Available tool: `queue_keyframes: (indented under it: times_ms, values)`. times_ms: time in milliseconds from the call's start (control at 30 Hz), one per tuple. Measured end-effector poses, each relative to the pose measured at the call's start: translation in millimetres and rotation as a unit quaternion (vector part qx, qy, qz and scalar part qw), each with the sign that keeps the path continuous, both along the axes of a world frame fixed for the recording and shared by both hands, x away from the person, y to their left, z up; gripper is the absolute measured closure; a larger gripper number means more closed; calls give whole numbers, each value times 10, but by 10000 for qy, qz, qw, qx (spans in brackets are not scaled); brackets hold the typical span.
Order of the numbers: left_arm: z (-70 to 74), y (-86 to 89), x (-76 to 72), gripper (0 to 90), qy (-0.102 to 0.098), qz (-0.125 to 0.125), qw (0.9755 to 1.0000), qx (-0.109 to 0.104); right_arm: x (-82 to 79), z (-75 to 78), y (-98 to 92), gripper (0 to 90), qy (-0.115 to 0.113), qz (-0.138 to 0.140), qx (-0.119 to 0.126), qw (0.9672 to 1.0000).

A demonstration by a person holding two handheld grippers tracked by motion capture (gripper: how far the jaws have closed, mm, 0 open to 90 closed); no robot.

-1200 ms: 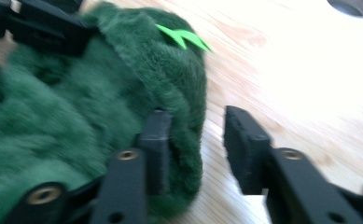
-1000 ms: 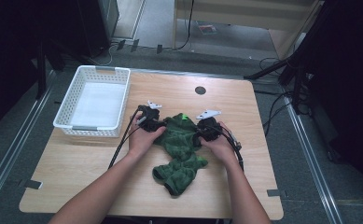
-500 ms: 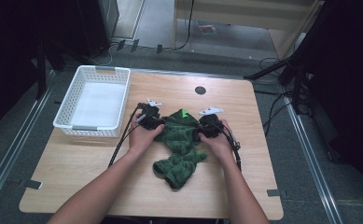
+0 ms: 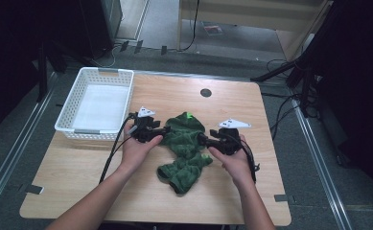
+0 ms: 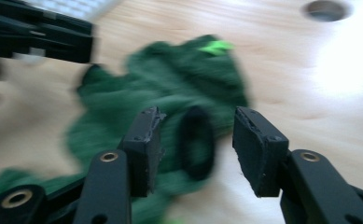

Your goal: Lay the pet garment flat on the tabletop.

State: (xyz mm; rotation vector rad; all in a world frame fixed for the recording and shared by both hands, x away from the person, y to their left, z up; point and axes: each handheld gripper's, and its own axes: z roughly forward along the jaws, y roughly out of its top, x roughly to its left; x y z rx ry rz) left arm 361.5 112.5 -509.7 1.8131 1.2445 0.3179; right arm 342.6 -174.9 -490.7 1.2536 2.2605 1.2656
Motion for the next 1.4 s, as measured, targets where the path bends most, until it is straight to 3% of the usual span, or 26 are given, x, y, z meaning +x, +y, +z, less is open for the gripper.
queue_keyframes:
  times_ms: [67, 100, 200, 233, 267, 333, 400, 467, 533, 600, 733, 800, 867, 933, 1000, 1067, 1133, 1200, 1267, 1333, 1400]
  values:
    - [-36, -9, -33, 468, 149, -68, 9999, 31, -97, -51, 53, 477, 100, 146, 163, 9997]
    - [-58, -20, -37, 465, 226, -130, 9996, 98, -147, -87, 97, 466, 174, 255, 131, 9994]
    - [-163, -73, -24, 486, 382, -97, 9987, 322, -231, -244, 235, 474, 419, 464, -204, 9978]
    - [-199, -87, -17, 514, 424, -88, 9982, 405, -240, -300, 266, 509, 503, 482, -292, 9971]
    - [-218, -97, -16, 563, 425, -78, 9981, 446, -246, -359, 293, 603, 581, 519, -400, 9962]
    - [-260, -113, -15, 648, 369, -48, 9973, 636, -270, -411, 316, 703, 600, 597, -468, 9953]
    - [-270, -91, -18, 656, 428, -21, 9974, 577, -294, -420, 320, 681, 535, 578, -656, 9947]
    - [-227, -57, -70, 601, 353, 12, 9984, 441, -355, -352, 295, 621, 433, 443, -570, 9965]
    - [-165, -11, -180, 508, 223, 5, 9993, 284, -467, -251, 269, 555, 244, 387, -401, 9981]
    - [-122, 34, -368, 471, 67, -88, 9998, 185, -637, -181, 270, 540, 67, 477, -235, 9986]
    - [-158, 71, -715, 457, 38, -359, 9993, 50, -1018, -160, 356, 536, -134, 1047, -116, 9943]
    - [-211, 52, -873, 455, 88, -532, 9985, 23, -1166, -215, 430, 520, -57, 1353, -36, 9908]
    - [-261, -7, -986, 451, 171, -740, 9970, 142, -1272, -314, 525, 480, 40, 1588, -219, 9871]
    - [-301, -70, -1065, 441, 140, -868, 9955, 340, -1304, -397, 596, 478, 126, 1620, -410, 9859]
    - [-347, -107, -1107, 452, 202, -861, 9954, 369, -1310, -466, 662, 571, 110, 1533, -715, 9855]
    - [-381, -140, -1139, 519, 138, -917, 9941, 560, -1291, -478, 668, 763, 68, 1362, -822, 9872]
    - [-385, -155, -1154, 614, 74, -976, 9929, 669, -1266, -427, 623, 837, 47, 1330, -661, 9889]
    - [-382, -151, -1154, 733, 51, -1029, 9916, 784, -1244, -310, 524, 851, -95, 1140, -361, 9928]
    - [-383, -112, -1137, 802, 80, -1062, 9913, 777, -1213, -161, 350, 853, -242, 788, 180, 9964]
    - [-372, -55, -1121, 830, 88, -1065, 9909, 818, -1176, -22, 86, 853, -302, 263, 801, 9960]
    - [-355, 20, -1108, 837, 54, -1026, 9905, 913, -1151, 19, -129, 855, -318, -209, 1018, 9941]
